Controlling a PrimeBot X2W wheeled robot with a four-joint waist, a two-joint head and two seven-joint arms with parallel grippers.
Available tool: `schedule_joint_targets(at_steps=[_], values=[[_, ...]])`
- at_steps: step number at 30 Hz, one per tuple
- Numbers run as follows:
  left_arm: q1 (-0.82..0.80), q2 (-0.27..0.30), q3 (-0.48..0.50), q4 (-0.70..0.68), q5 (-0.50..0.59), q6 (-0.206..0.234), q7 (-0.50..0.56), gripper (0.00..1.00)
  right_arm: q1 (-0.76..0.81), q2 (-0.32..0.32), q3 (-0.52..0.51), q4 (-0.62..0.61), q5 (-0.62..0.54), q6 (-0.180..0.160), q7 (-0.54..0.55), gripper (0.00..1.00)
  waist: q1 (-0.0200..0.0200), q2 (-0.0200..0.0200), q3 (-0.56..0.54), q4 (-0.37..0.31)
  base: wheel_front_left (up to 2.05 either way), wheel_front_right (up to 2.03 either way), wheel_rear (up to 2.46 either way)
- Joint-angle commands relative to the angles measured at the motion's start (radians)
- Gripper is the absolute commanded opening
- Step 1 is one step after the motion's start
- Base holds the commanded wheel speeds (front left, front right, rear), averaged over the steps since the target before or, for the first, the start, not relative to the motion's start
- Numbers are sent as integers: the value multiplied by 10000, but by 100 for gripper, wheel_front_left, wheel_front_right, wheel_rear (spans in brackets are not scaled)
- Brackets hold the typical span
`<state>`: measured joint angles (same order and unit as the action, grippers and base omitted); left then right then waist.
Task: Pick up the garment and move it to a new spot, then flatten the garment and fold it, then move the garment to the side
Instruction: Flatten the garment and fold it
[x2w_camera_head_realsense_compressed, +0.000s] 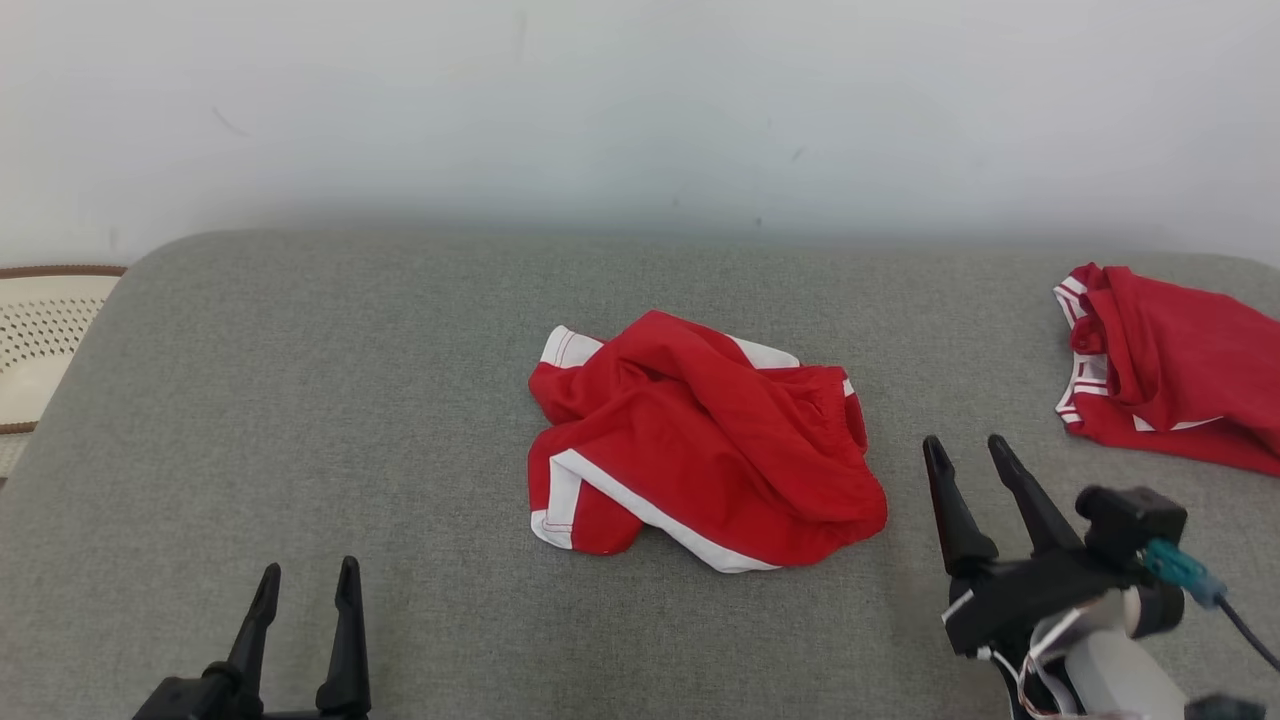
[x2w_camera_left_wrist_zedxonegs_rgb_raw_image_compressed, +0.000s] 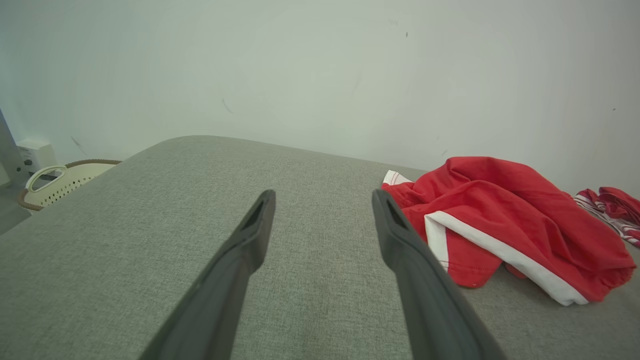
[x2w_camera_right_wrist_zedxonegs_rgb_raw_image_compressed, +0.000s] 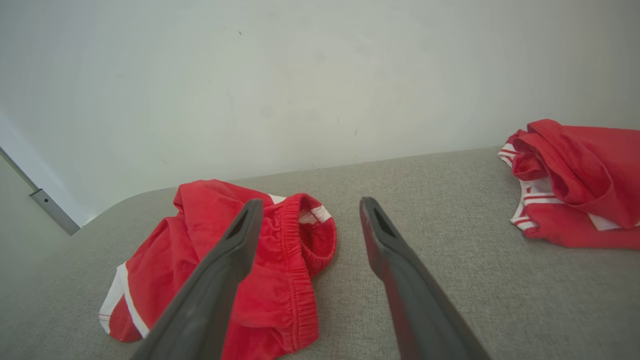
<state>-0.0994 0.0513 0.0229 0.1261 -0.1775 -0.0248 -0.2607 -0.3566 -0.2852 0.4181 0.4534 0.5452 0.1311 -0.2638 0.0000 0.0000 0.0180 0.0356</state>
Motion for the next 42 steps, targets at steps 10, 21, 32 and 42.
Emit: schedule_joint_targets(at_steps=[10, 21, 32, 42], values=[[90, -7, -207, 50, -96, 61, -58, 100, 2099, 858, -1567, -2319, -2049, -7, -10, 100, 0, 0, 140, -156, 0, 0, 0], [-484, -5, -337, 840, -111, -289, -58, 100, 2133, 1276, -1519, -2536, -2602, -7, -11, 100, 0, 0, 385, -769, 0, 0, 0], [-1438, 1, -644, 2418, -6, -708, -58, 100, 1789, 1445, -1235, -2500, -2607, -7, -11, 100, 0, 0, 844, -1893, 0, 0, 0], [-2429, 270, -1056, 4209, 424, -899, -56, 100, 1632, 1570, -1206, -2459, -2620, -7, -11, 100, 0, 0, 1181, -2384, 0, 0, 0]])
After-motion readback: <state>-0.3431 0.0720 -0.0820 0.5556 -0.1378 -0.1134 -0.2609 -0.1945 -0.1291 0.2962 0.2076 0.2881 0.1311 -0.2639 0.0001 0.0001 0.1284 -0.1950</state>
